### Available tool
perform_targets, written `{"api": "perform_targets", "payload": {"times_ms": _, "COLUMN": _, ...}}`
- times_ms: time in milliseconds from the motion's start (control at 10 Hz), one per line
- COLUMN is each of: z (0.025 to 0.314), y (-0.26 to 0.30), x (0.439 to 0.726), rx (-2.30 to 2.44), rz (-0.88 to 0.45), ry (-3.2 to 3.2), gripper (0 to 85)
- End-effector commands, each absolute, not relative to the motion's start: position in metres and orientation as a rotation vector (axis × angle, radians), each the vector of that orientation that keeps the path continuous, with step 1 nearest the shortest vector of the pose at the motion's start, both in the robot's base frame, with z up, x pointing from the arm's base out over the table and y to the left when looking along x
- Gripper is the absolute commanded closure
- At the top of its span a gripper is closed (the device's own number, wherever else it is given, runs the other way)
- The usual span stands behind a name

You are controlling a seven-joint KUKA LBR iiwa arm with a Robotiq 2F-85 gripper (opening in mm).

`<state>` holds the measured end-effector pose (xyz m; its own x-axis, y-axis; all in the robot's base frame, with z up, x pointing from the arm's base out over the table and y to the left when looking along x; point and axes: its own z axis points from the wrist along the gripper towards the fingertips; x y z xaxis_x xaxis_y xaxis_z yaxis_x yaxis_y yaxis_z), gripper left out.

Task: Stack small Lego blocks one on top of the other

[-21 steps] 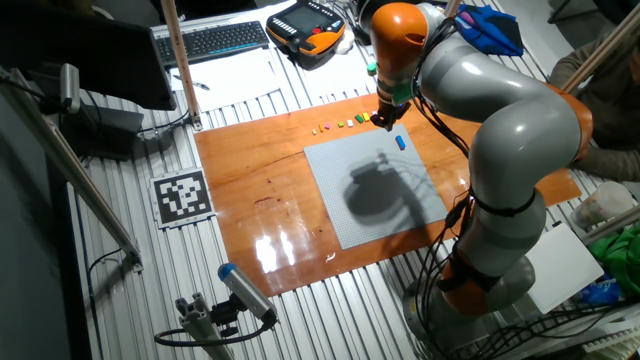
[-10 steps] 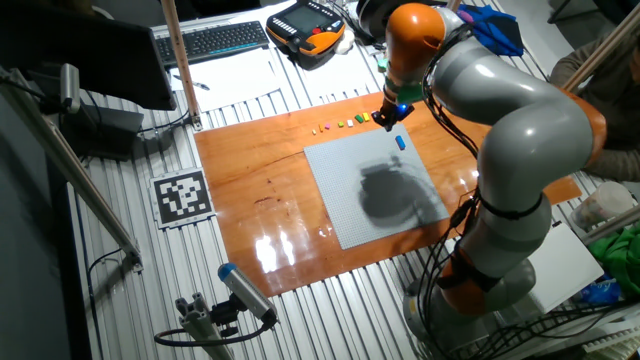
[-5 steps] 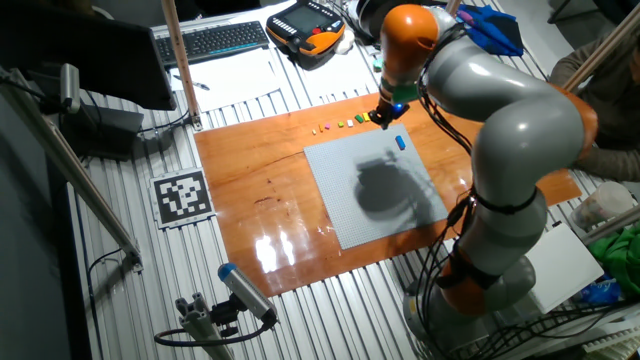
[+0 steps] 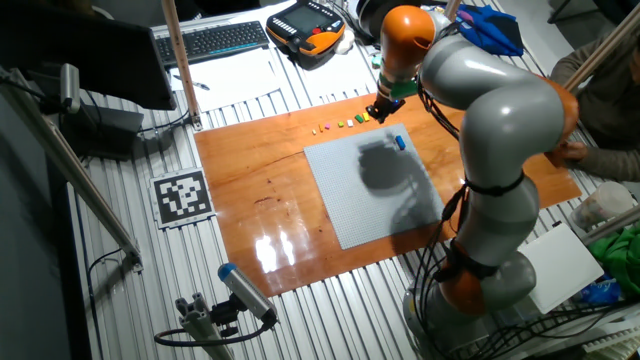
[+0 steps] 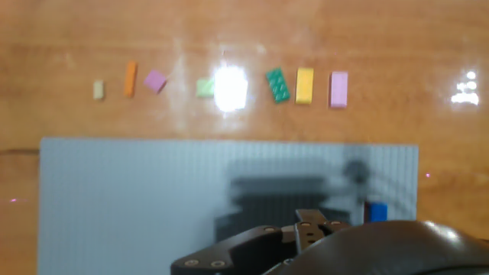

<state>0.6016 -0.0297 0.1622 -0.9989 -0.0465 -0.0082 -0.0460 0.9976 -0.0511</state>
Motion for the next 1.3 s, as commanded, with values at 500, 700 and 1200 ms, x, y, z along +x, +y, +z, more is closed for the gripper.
{"api": "perform_targets", "payload": {"times_ms": 500, "z": 0.156, "y": -0.036, "x": 0.623, "rx": -0.064, "rz": -0.013, "ry": 3.184, "gripper": 85.0}}
{"api": "perform_targets", "payload": {"times_ms": 700, "z": 0.156, "y": -0.036, "x": 0.623, "rx": 0.020, "rz": -0.066, "ry": 3.178, "gripper": 85.0}}
{"api": "perform_targets", "payload": {"times_ms": 1200, "z": 0.145, "y": -0.045, "x": 0.640, "rx": 0.027, "rz": -0.102, "ry": 3.157, "gripper": 68.0}}
